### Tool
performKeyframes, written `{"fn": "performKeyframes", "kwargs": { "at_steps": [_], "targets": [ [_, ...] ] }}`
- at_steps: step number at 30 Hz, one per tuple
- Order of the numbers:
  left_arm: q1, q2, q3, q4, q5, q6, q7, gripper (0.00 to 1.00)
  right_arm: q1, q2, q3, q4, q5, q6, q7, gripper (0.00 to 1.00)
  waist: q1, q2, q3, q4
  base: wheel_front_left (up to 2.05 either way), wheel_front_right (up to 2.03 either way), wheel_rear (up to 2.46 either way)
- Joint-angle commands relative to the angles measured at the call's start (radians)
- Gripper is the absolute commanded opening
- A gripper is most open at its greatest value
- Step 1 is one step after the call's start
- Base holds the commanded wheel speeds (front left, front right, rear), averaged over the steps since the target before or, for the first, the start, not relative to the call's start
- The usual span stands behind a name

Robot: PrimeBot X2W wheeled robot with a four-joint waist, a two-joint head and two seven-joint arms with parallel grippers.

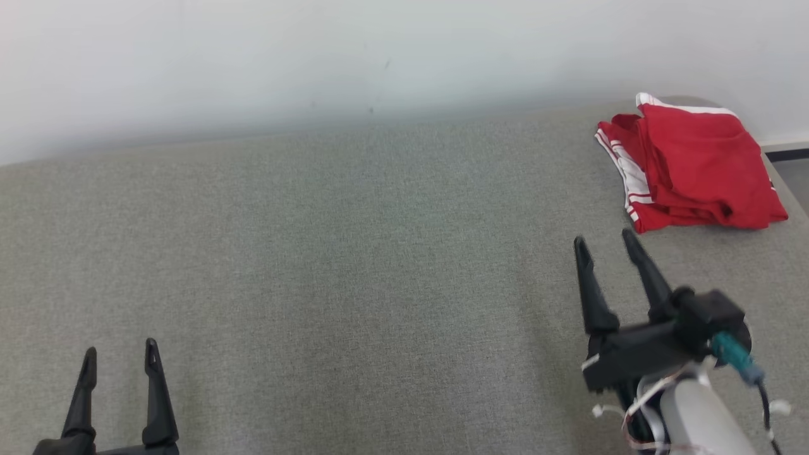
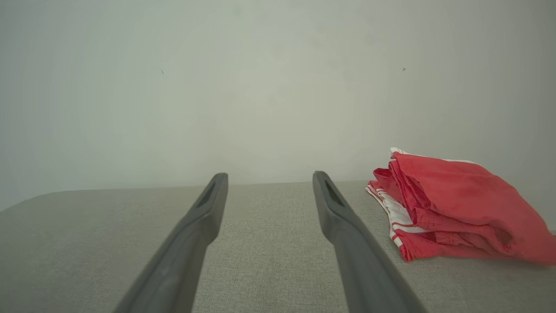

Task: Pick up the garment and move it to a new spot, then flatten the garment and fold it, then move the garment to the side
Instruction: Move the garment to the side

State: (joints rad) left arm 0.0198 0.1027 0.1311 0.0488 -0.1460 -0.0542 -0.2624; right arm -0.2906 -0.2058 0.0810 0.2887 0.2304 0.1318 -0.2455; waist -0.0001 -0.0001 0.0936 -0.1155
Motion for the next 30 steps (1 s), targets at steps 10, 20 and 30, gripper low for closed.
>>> {"fn": "performKeyframes", "kwargs": {
  "at_steps": [10, 20, 30],
  "targets": [
    [0.037, 0.008, -0.006, 0.059, 0.028, -0.008, -0.003, 1.00, 0.208, 0.071, -0.049, -0.094, -0.054, -0.003, -0.019, 1.00, 0.0001, 0.0001, -0.066, 0.015, 0.00, 0.00, 0.00],
    [0.066, 0.027, -0.014, 0.093, 0.055, 0.010, -0.003, 1.00, 0.280, 0.092, -0.072, -0.115, -0.122, -0.003, -0.018, 1.00, 0.0001, 0.0001, -0.106, 0.027, 0.00, 0.00, 0.00],
    [0.074, 0.033, -0.023, 0.080, 0.040, 0.012, 0.015, 1.00, 0.283, 0.105, -0.081, -0.129, -0.138, -0.003, 0.005, 1.00, 0.0001, 0.0001, -0.116, 0.051, 0.00, 0.00, 0.00]
  ]
}}
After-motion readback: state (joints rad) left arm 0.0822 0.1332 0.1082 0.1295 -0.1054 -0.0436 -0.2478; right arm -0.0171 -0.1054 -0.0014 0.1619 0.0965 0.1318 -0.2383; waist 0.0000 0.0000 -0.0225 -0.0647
